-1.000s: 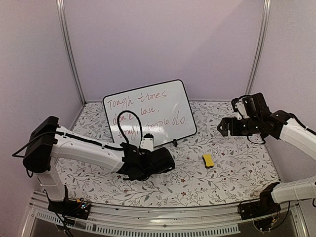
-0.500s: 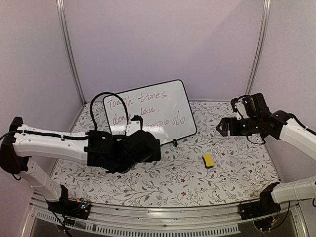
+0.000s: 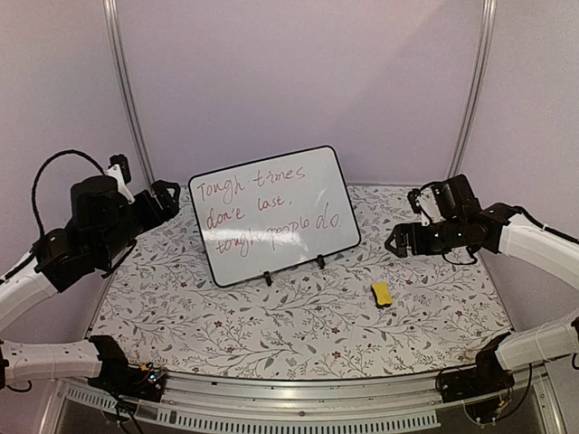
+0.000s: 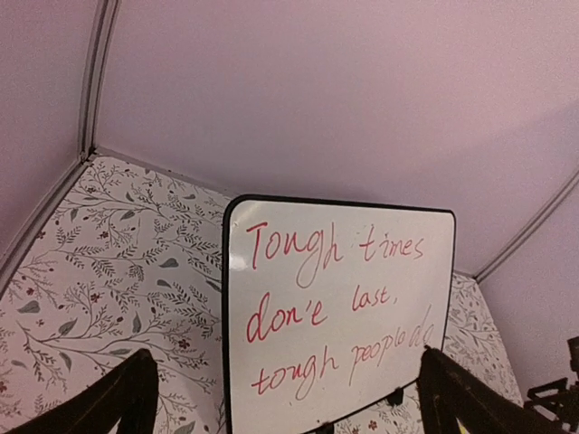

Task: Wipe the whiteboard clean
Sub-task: Move the whiteboard to the center of the board.

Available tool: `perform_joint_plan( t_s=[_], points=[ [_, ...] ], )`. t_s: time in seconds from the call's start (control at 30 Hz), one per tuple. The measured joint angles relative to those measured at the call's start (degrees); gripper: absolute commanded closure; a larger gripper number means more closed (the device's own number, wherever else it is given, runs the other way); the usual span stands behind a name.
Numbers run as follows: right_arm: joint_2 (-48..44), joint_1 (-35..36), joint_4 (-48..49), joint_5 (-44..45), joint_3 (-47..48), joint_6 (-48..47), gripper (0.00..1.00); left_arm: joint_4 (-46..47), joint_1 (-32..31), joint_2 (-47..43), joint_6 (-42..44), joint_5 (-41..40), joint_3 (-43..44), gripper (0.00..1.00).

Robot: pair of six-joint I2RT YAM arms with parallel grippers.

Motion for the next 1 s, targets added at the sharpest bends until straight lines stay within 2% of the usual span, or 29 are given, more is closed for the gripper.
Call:
perform_joint_plan(
  t_s=[0.2,0.3,0.47,0.6,0.67,0.7,1.0],
  points=[
    [4.5,3.0,1.0,1.0,0.0,0.0,0.01,15.8,21.2,2.7,4.4,17.6,-10.6,0.04],
    [6.3,4.3,0.9,1.9,0.0,0.0,0.01,24.6,26.3,6.5,4.7,23.8,-17.4,0.04],
    [6.8,4.9,0.7,2.5,0.0,0.0,0.01,40.1,31.0,14.2,4.3,34.0,-23.5,0.00],
    [6.8,5.0,0.7,2.8,-0.3,0.0,0.01,54.5,33.2,24.3,3.5,43.1,-22.8,0.00],
    [6.7,5.0,0.6,2.9,-0.8,0.0,0.01,58.7,33.6,28.9,3.3,46.8,-21.5,0.00],
    [6.6,5.0,0.0,3.1,-1.4,0.0,0.01,62.9,33.9,34.4,3.1,51.6,-18.9,0.01],
    [5.1,5.1,-0.8,3.3,-2.7,0.2,0.01,74.1,35.7,40.8,0.2,61.3,-18.8,0.27]
  ],
)
